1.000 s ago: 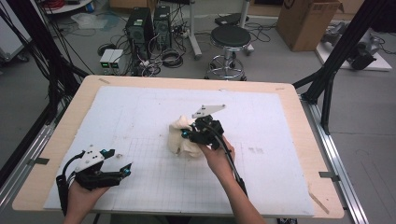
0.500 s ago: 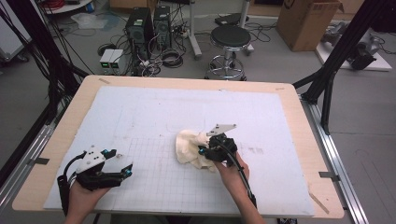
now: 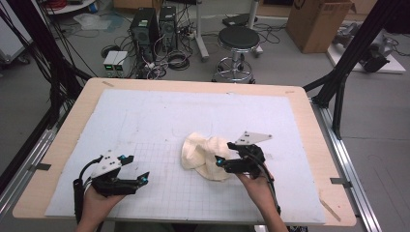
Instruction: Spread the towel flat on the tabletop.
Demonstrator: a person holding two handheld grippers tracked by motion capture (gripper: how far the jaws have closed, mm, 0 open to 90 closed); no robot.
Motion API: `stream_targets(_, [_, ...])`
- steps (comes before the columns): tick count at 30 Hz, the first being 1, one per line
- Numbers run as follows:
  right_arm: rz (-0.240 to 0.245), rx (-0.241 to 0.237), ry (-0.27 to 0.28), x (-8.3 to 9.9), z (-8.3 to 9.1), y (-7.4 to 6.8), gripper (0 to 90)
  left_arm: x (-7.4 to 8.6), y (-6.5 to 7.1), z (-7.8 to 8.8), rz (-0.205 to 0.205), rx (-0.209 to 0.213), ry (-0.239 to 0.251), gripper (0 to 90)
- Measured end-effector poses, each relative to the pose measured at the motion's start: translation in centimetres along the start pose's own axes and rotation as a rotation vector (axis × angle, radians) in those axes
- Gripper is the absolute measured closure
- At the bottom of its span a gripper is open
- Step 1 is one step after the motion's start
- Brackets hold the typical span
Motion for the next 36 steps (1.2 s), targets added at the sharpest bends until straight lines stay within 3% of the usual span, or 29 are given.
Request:
stream_targets(8, [0.045,-0.03,0.005,3.2,2.3,1.2,43.0,-1.4,2.6,-3.4,-0.014,0.097,-0.002,27.4])
stream_targets(13, [0.062,-0.08,-0.011,3.9,2.3,1.3,43.3,-2.4,3.6,-6.2,0.016,0.146,-0.006,35.8])
stream_targets(15, [0.069,-0.09,-0.021,4.2,2.0,1.2,43.4,-2.7,4.0,-7.5,0.009,0.162,-0.031,37.9])
stream_targets(20, [0.075,-0.117,-0.024,4.2,1.2,1.2,44.2,-2.9,4.5,-10.3,-0.021,0.152,-0.133,39.6])
stream_targets(24, [0.087,-0.121,-0.057,4.3,0.3,1.1,48.8,-2.7,4.5,-11.8,-0.021,0.119,-0.171,44.5])
stream_targets(26, [0.101,-0.13,-0.072,4.4,-0.3,1.2,53.5,-2.5,4.2,-12.1,-0.027,0.093,-0.182,56.3])
stream_targets(31, [0.118,-0.15,-0.114,4.3,-1.3,1.2,74.0,-3.0,3.3,-11.9,-0.02,0.058,-0.158,79.2])
stream_targets(33, [0.127,-0.158,-0.119,4.1,-1.4,1.0,81.2,-3.5,2.9,-11.6,-0.015,0.054,-0.143,81.8])
stream_targets(36, [0.132,-0.175,-0.083,3.4,-0.7,0.7,86.4,-4.6,2.5,-10.5,-0.006,0.069,-0.118,82.1])
Point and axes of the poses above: each handheld gripper's, and its own axes: z roughly backward along the jaws, x roughly out of its underside, y roughly to its right, the point moved 3 cm from there along -z, roughly forward along the jaws, and after that the axes turned 1 degree about -z, right-handed, at the moved point
